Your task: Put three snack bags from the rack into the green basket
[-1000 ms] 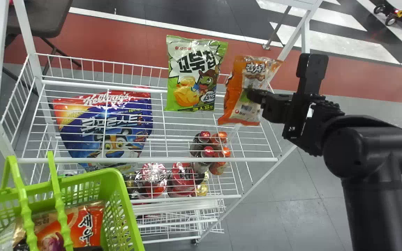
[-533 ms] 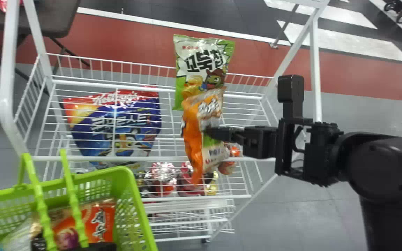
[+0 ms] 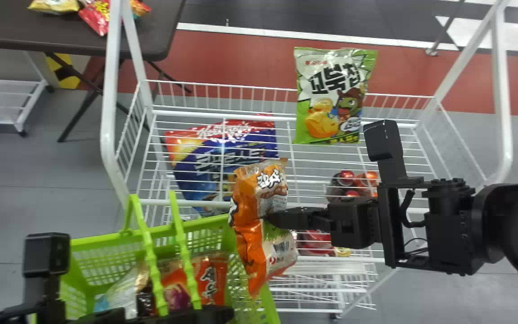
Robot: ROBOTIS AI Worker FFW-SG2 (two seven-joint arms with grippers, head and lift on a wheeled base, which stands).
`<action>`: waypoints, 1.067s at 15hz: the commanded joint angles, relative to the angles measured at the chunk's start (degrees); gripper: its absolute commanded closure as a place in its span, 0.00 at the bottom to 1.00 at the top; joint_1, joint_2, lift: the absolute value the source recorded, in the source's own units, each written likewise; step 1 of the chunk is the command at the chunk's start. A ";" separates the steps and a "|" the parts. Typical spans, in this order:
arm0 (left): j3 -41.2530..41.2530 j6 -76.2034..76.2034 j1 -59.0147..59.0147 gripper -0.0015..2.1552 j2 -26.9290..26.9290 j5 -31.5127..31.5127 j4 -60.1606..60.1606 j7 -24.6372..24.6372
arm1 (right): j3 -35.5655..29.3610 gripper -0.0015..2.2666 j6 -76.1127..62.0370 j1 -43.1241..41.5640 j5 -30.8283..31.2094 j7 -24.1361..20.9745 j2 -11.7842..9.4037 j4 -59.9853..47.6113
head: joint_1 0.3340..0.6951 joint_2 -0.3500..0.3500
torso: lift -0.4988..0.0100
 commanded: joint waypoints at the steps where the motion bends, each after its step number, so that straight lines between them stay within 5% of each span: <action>1: -0.35 0.00 -0.10 1.00 -0.15 -0.17 0.03 0.08 | 2.02 1.00 1.34 -1.34 -2.89 -0.68 2.64 1.09 | 1.00 0.48 | 0.98; 5: -0.53 0.00 -0.18 1.00 -0.15 -0.35 0.11 0.17 | 3.51 1.00 2.22 -2.57 -6.76 -1.82 5.71 3.38 | 1.00 0.64 | 0.98; 9: -0.27 -0.35 -0.27 1.00 -0.15 -0.26 0.11 0.08 | 5.01 0.96 4.44 -1.34 -5.71 -1.82 5.27 5.13 | 1.00 0.71 | 0.98; 11: -0.09 -0.35 -0.53 1.00 -0.15 -0.17 0.20 0.08 | 5.36 0.77 4.44 -0.02 -5.36 -1.82 4.48 5.13 | 1.00 0.71 | 0.98; 12: 0.00 -0.35 -0.62 1.00 -0.15 -0.17 0.20 0.08 | 5.71 0.47 4.44 0.77 -5.36 -1.82 3.78 5.05 | 1.00 0.71 | 0.98; 13: 0.09 -0.35 -0.62 1.00 -0.15 -0.17 0.20 0.08 | 5.89 0.03 4.44 1.21 -5.36 -1.82 3.25 5.05 | 1.00 0.71 | 0.98; 16: 0.09 -0.35 -0.62 1.00 -0.15 -0.17 0.20 0.08 | 3.87 0.01 4.44 1.56 -7.55 -1.56 2.99 5.84 | 1.00 0.70 | 0.98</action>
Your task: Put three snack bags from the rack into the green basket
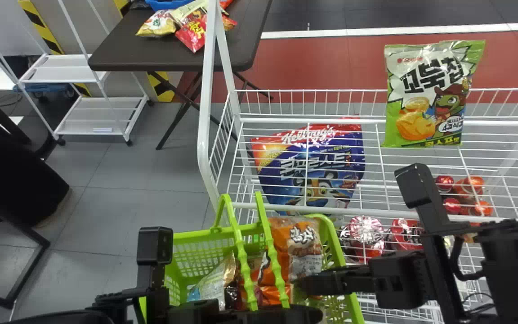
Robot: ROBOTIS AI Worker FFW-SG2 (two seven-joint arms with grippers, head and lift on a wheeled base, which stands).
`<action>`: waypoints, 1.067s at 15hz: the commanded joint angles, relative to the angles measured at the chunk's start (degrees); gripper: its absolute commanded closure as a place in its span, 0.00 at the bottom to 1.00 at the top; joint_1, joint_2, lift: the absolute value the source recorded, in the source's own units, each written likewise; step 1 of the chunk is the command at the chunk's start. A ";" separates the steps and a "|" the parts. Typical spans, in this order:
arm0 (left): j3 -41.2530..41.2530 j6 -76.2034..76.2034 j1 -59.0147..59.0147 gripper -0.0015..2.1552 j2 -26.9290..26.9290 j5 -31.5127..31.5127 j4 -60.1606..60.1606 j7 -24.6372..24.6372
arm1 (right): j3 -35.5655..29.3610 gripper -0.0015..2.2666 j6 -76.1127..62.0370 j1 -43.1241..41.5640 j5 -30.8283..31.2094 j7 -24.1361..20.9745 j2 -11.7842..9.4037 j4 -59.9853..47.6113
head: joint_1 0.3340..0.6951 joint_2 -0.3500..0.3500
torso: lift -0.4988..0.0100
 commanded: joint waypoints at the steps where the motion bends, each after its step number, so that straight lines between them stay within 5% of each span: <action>1: 0.01 0.01 0.00 1.00 -0.15 0.09 0.00 0.00 | -2.19 0.02 0.12 0.10 -1.80 0.04 -0.16 0.72 | 1.00 0.70 | 0.98; 5: -0.17 0.01 0.00 1.00 -0.15 0.18 -0.09 -0.09 | -7.11 0.03 -1.23 -0.16 -0.13 1.36 -0.77 1.33 | 1.00 0.62 | 0.98; 7: -0.34 0.01 0.00 1.00 -0.15 0.18 -0.09 -0.09 | -6.41 0.02 -13.71 0.72 11.12 5.14 -1.65 1.33 | 1.00 0.57 | 0.98; 11: -0.43 0.01 0.35 1.00 -0.15 0.26 -0.35 -0.35 | 0.10 0.02 -49.39 6.78 35.64 3.12 -2.71 4.50 | 1.00 0.39 | 0.98; 16: -0.34 0.01 0.70 1.00 -0.15 0.97 -0.53 -0.79 | -1.14 0.02 -77.52 15.66 36.08 3.91 -2.79 13.11 | 1.00 0.27 | 0.98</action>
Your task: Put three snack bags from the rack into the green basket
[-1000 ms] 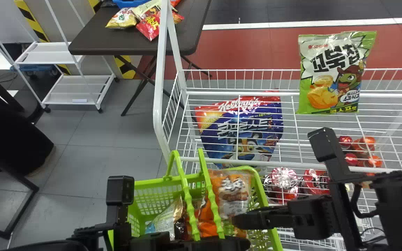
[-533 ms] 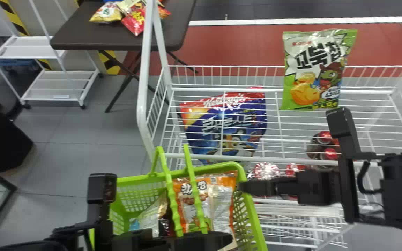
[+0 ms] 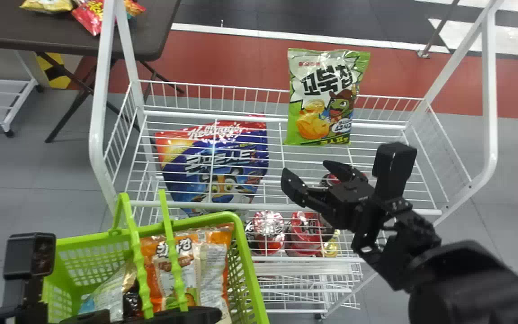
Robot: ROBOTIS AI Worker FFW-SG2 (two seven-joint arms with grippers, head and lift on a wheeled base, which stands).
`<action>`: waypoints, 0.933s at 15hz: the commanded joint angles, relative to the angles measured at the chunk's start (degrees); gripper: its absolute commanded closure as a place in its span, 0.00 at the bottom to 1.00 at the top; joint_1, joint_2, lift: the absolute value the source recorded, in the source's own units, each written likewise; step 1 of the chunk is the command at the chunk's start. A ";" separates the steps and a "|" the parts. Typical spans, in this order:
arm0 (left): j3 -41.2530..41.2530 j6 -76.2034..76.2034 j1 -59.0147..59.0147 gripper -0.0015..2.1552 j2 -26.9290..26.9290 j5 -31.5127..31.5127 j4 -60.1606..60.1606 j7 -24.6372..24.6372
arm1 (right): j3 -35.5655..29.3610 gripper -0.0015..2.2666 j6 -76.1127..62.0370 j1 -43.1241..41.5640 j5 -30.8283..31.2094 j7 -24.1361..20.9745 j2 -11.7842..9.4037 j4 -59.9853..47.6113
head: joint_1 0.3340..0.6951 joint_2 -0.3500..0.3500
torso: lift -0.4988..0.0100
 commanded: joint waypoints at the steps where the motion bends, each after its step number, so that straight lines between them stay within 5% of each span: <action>1: 0.07 0.00 0.43 1.00 -0.15 0.25 -0.18 -0.16 | -0.59 0.02 -15.11 4.90 0.03 -0.18 0.33 3.98 | 1.00 0.25 | 0.98; 5: -0.10 -0.18 0.69 1.00 -0.15 0.51 -0.53 -0.51 | -0.32 0.03 -30.40 10.00 1.17 -0.70 1.39 9.25 | 1.00 0.16 | 0.98; 14: 0.16 -0.70 2.01 1.00 -0.15 0.95 -1.67 -0.68 | 0.55 0.03 -37.78 11.67 3.37 -2.73 2.44 11.80 | 1.00 0.08 | 0.98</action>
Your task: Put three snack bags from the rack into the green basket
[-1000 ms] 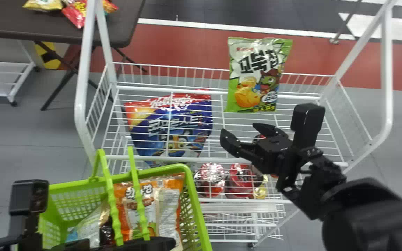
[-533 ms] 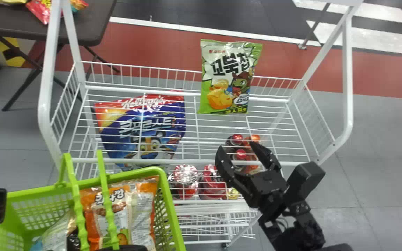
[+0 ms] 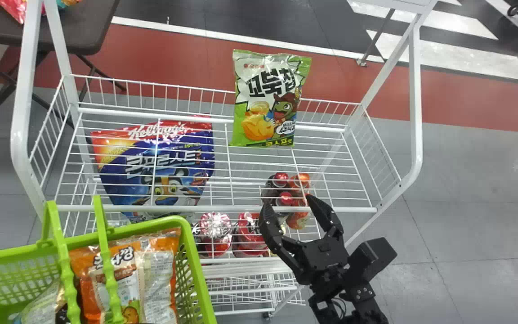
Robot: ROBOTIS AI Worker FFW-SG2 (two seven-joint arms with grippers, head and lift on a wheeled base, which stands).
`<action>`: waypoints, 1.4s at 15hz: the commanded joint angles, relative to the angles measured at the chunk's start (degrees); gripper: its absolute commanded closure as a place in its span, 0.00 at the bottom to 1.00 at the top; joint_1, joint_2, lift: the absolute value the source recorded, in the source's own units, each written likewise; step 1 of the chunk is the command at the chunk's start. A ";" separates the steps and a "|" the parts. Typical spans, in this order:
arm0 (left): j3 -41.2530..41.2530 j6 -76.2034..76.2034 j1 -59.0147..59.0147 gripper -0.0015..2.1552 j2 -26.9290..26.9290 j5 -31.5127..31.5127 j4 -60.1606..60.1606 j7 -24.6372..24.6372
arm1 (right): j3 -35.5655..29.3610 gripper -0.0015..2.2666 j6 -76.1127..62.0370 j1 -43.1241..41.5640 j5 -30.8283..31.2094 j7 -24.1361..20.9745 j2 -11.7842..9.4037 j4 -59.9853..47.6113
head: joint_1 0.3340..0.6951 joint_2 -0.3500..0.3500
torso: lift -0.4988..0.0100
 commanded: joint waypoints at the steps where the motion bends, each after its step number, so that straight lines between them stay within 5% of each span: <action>1: -0.06 0.00 0.13 1.00 -0.15 -0.05 -0.14 -0.18 | 0.16 0.03 0.06 0.18 0.02 0.01 0.27 -0.10 | 1.00 0.08 | 0.98; 21: -0.15 0.00 1.63 1.00 -0.15 -0.05 -1.37 0.00 | 0.60 0.03 1.12 0.79 -0.42 0.01 0.27 -0.45 | 1.00 0.09 | 0.98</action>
